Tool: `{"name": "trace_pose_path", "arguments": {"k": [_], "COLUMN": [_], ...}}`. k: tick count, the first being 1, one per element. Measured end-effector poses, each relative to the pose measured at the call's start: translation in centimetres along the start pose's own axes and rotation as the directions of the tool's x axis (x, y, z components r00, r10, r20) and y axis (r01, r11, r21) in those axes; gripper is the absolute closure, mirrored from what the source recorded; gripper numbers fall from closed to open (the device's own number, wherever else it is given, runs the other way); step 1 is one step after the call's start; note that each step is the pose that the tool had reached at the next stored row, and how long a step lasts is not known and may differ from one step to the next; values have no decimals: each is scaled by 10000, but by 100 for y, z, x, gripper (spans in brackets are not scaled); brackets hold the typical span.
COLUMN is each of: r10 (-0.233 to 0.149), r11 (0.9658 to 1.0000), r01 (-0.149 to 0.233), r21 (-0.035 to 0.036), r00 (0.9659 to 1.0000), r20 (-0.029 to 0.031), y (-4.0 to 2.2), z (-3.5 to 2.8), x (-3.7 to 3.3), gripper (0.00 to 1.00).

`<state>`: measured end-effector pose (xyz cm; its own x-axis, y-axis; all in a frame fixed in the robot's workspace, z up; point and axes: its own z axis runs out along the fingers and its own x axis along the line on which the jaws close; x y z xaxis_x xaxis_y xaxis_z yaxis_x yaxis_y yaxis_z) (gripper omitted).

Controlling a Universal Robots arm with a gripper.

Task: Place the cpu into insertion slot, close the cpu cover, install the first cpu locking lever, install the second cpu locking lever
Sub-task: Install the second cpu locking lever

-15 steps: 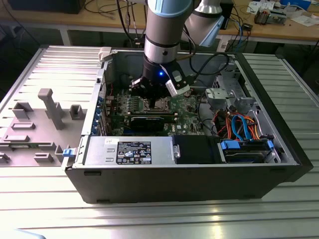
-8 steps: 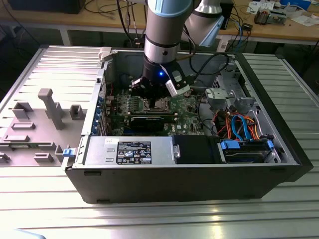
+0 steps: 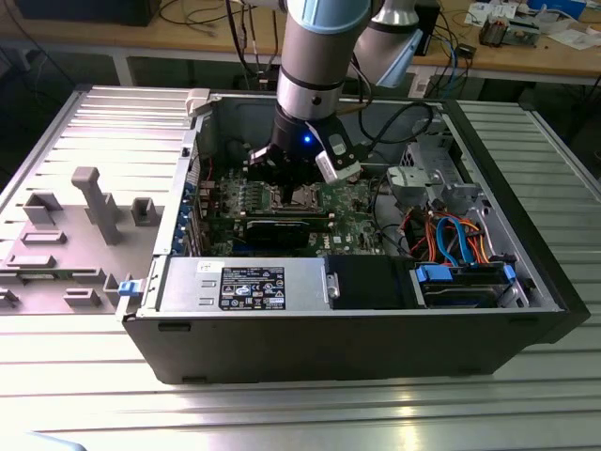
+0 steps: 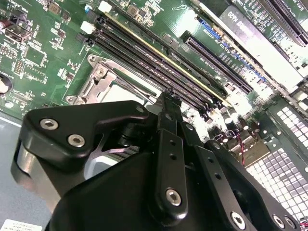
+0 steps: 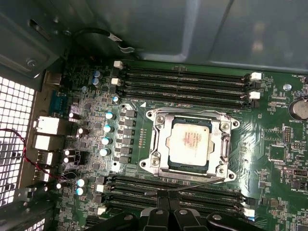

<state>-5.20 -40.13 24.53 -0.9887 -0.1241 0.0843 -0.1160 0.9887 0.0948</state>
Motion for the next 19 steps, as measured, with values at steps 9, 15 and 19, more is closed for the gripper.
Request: {"name": "trace_pose_path", "arguments": {"k": [9, 15, 19], "r10": [-4, -16, -27], "r11": [10000, 9998, 9995], "r01": [4, 16, 27], "r21": [-85, -216, -305], "r00": [10000, 10000, 10000], "r20": [-23, -7, 4], "y": [-9, -4, -22], "z": [93, 169, 191], "x": [-3, 81, 91], "gripper": [89, 89, 89]}}
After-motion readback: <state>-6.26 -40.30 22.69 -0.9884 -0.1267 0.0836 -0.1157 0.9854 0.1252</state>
